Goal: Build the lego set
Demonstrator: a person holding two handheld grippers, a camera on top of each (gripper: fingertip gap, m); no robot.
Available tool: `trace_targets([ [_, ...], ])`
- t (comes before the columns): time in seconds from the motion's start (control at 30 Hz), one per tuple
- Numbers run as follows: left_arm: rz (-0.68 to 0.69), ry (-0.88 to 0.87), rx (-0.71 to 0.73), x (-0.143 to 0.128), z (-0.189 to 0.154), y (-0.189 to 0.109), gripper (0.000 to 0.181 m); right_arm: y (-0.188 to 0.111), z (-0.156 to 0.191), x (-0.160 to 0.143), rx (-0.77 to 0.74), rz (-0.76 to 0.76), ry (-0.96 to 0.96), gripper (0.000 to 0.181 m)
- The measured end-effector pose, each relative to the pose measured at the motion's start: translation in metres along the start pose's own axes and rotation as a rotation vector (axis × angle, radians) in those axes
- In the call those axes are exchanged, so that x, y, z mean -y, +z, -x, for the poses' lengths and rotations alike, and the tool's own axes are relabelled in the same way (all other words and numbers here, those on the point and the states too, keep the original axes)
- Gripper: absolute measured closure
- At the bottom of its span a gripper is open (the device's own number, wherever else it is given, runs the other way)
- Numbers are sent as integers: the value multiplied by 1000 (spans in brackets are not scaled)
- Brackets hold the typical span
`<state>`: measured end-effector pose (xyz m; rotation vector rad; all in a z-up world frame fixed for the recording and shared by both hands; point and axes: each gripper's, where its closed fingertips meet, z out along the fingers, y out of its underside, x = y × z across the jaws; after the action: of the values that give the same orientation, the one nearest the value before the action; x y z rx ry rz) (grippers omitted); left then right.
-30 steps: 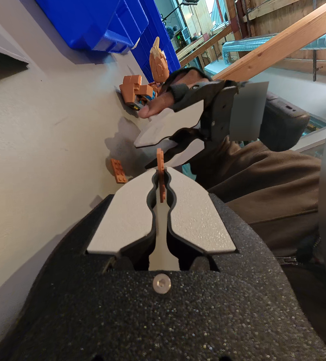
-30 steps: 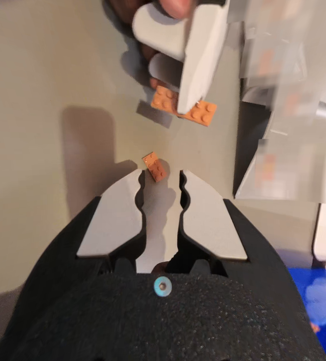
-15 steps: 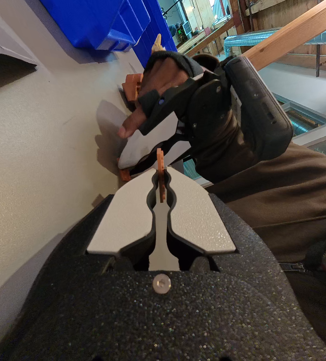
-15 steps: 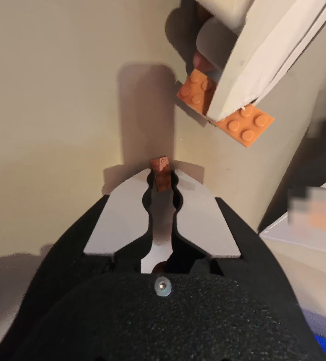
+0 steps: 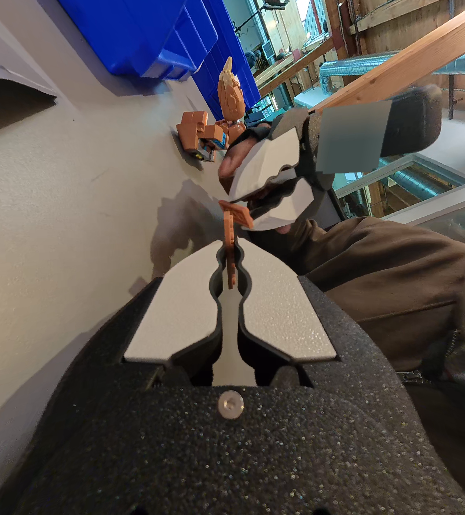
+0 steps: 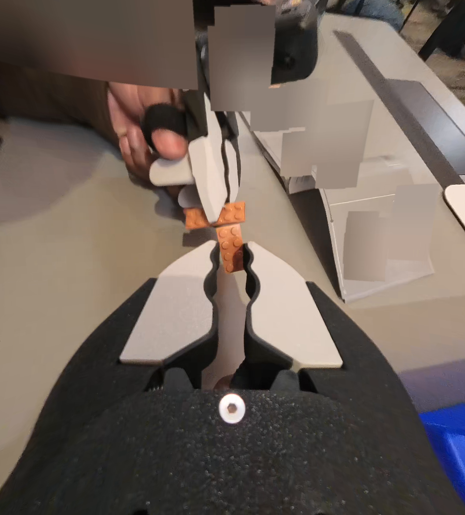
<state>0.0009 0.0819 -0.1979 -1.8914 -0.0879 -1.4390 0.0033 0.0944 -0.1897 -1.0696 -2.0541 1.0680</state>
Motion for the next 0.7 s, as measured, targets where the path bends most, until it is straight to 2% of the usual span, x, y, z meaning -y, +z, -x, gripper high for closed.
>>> trace_targets([
  [0.3, 24, 40, 45, -5, 2, 4, 176, 10, -4, 3, -9, 4, 46, 166],
  [0.7, 43, 86, 77, -8, 3, 6, 175, 14, -3, -3, -67, 73, -11, 168],
])
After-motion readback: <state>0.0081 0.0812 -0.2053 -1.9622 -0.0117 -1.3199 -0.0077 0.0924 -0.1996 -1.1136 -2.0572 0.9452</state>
